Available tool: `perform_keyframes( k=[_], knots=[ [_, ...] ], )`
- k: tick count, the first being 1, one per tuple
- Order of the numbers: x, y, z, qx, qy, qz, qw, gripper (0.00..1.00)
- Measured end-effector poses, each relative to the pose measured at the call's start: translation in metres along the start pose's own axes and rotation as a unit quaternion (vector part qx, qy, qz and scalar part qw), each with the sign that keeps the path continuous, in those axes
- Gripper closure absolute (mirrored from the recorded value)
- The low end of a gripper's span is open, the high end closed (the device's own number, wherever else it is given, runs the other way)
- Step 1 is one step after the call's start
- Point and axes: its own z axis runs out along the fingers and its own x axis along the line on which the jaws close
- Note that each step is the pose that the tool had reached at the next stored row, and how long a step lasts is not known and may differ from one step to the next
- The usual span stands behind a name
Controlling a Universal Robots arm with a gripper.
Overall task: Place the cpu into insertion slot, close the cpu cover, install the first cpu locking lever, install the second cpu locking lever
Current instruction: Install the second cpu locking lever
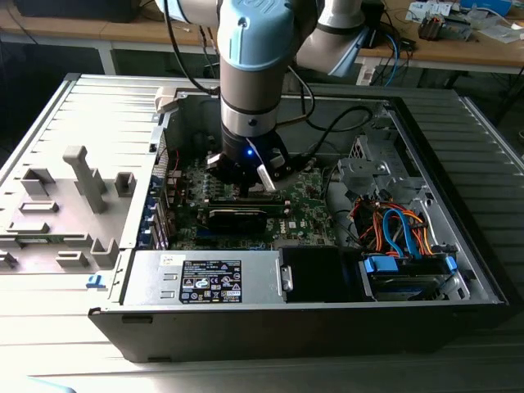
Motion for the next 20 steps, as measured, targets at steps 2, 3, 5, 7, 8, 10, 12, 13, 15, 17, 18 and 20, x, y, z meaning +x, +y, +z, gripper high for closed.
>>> perform_keyframes(
  k=[2, 3, 5, 7, 8, 10, 12, 13, 15, 17, 18, 20],
  knots=[
    [0.0018, -0.0028, 0.0000, -0.0010, 0.0000, 0.000, 1.00000, 0.89],
    [0.0026, -0.0039, 0.0001, -0.0018, 0.0000, -0.001, 1.00000, 0.89],
    [0.0046, -0.0062, 0.0001, -0.0060, 0.0000, -0.002, 0.99998, 0.89],
    [0.0076, -0.0067, 0.0003, -0.0154, -0.0001, -0.005, 0.99987, 0.89],
    [0.0082, -0.0067, 0.0005, -0.0191, -0.0002, -0.007, 0.99980, 0.89],
    [0.0111, -0.0066, 0.0008, -0.0280, -0.0004, -0.009, 0.99957, 0.89],
    [0.0147, -0.0077, 0.0011, -0.0328, -0.0004, -0.011, 0.99940, 0.89],
    [0.0162, -0.0085, 0.0012, -0.0339, -0.0004, -0.011, 0.99936, 0.89],
    [0.0209, -0.0136, 0.0012, -0.0370, -0.0001, -0.014, 0.99922, 0.89],
    [0.0216, -0.0168, 0.0014, -0.0405, 0.0003, -0.018, 0.99902, 0.89],
    [0.0216, -0.0170, 0.0017, -0.0435, 0.0004, -0.019, 0.99886, 0.89],
    [0.0216, -0.0171, 0.0021, -0.0482, 0.0004, -0.022, 0.99860, 0.89]
  ],
)
